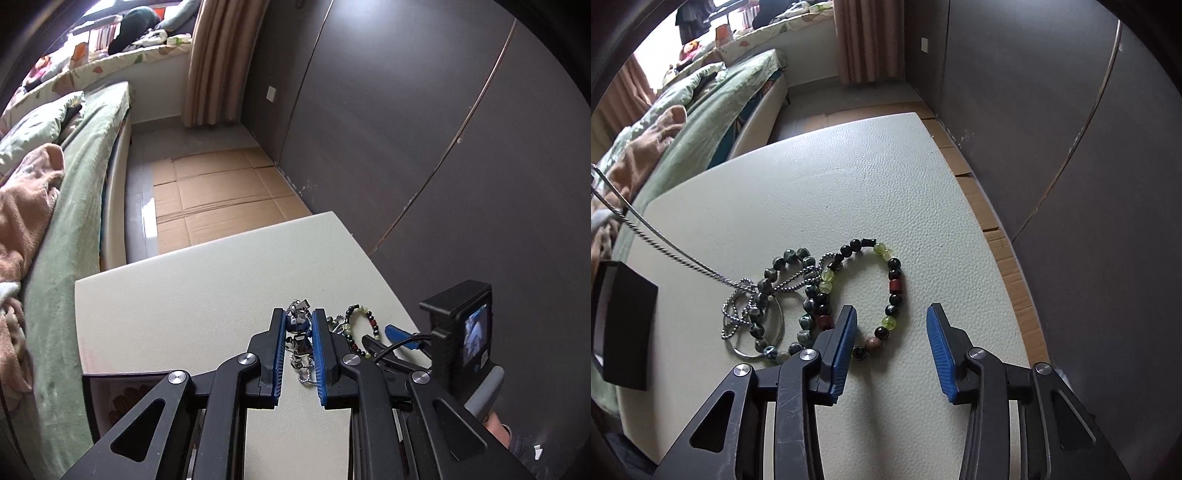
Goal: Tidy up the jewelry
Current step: 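Lift the chain with the left gripper while the right gripper grasps the black-green bead bracelet, then carry the chain into the box with the left gripper while the right carries the bracelet there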
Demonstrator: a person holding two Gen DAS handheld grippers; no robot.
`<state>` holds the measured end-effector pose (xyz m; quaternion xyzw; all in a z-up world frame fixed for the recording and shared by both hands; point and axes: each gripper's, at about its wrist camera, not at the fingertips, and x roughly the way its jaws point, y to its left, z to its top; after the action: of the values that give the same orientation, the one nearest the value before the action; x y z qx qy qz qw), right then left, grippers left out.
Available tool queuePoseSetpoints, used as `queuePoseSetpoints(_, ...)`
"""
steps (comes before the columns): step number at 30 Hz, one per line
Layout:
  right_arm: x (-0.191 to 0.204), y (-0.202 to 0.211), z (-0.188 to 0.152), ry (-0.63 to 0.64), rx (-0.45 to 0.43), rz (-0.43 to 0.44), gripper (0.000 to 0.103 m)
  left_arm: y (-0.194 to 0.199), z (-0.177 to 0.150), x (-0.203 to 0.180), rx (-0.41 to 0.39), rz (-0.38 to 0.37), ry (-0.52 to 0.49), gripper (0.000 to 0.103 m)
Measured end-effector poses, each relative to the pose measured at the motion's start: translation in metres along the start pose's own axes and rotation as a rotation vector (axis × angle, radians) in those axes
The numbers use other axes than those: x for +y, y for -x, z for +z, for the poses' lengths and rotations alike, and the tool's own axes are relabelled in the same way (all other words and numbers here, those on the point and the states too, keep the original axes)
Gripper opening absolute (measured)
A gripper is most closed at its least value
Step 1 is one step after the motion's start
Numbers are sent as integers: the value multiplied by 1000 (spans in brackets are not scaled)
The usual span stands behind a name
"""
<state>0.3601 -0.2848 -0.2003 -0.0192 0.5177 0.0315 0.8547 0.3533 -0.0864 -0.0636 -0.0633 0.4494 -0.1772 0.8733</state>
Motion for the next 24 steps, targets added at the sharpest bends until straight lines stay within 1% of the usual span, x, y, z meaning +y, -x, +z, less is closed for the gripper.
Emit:
queuePoseSetpoints(1,3,0,1,12,0,-22,22,6,2,-1,-11,-1,-1,14)
queuePoseSetpoints(2,5,1,1,21,-1,-19,13,13,4,-2,-23,-2,-2,14)
queuePoseSetpoints(3,4,1,1,20,4,3,10,19,6,-2,-34,-2,-4,14)
queuePoseSetpoints(6,2,5,-1,11,9,40,9,39,12,-5,-72,-4,-12,14)
queuePoseSetpoints(8,-2,12,-3,-5,-5,82,9,54,16,-7,-101,-3,-18,14)
queuePoseSetpoints(12,-5,37,-3,-38,-69,184,9,83,24,-11,-160,-5,-29,14)
queuePoseSetpoints(16,-3,62,-2,-53,-127,257,9,110,32,-14,-214,3,-44,14)
queuePoseSetpoints(24,16,110,11,-35,-215,360,9,156,43,-13,-311,24,-65,14)
